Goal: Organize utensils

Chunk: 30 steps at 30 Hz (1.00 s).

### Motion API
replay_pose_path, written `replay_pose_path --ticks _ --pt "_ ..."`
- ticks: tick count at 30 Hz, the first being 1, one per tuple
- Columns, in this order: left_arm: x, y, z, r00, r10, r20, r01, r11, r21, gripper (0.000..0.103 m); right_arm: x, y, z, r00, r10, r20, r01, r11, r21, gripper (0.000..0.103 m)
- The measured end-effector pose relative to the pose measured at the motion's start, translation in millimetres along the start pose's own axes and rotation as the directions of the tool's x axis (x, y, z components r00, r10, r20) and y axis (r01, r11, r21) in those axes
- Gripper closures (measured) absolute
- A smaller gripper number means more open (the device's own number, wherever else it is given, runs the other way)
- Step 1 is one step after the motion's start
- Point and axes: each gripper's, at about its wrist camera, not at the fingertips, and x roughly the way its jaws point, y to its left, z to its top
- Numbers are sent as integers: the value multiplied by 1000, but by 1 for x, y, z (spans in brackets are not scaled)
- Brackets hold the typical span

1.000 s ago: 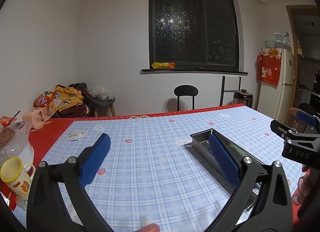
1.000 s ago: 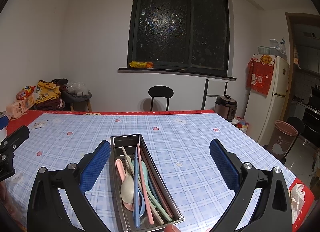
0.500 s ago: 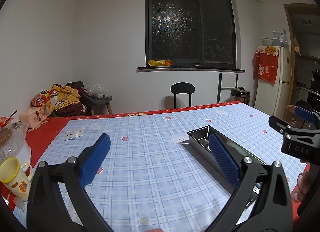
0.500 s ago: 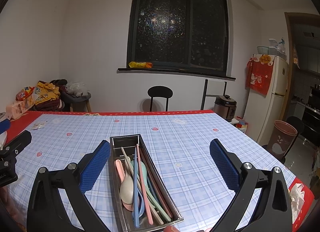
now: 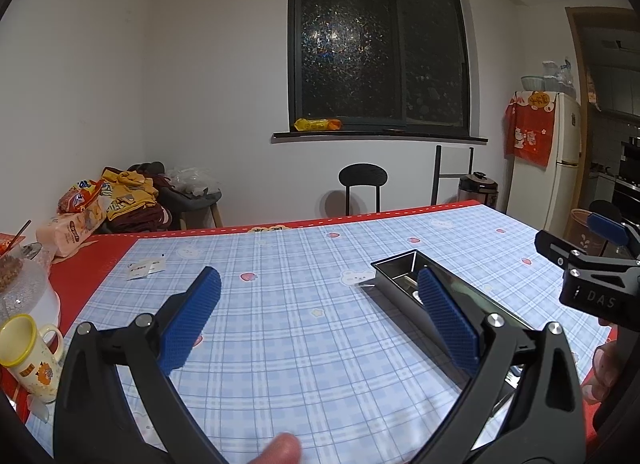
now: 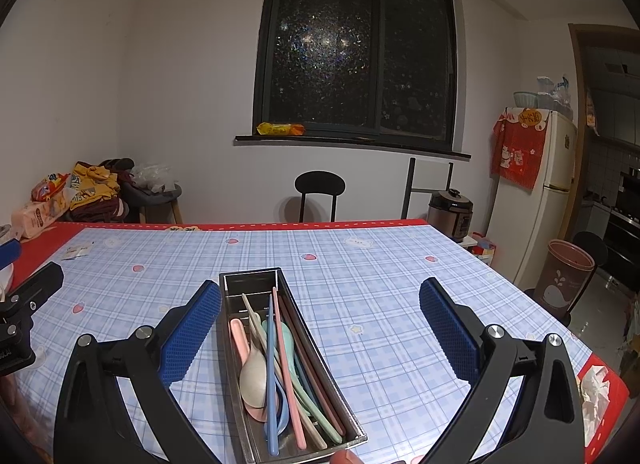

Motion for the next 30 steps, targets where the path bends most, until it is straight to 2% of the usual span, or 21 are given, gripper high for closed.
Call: replay_pose_path --ticks 13,18,22,30 --pt "-1 -1 -4 999 -33 20 33 999 -13 6 1 1 -2 1000 5 -5 -5 1000 1 6" --pt "0 -3 -6 999 -12 35 12 1000 2 6 2 1 -4 1000 16 1 -16 1000 7 6" --pt "2 -5 -11 998 30 58 -32 999 26 6 7 2 -6 1000 4 -1 -4 1000 13 6" --pt "4 -3 -11 997 49 61 -50 999 13 6 13 8 -9 1000 0 -23 0 1000 -2 6"
